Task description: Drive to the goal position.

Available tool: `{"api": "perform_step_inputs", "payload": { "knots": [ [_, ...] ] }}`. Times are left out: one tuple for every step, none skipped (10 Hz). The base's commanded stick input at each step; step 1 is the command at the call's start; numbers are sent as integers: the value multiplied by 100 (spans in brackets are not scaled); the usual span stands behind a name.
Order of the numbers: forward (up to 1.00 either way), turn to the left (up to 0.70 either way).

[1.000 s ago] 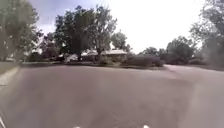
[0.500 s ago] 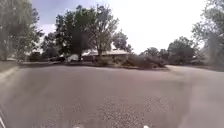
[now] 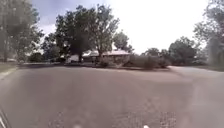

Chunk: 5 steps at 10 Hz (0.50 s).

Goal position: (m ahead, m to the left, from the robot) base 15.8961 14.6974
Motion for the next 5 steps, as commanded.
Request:
{"api": "perform_step_inputs", "payload": {
  "knots": [
    [70, 3],
    [70, 3],
    [70, 3],
    [70, 3],
    [70, 3]
  ]
}}
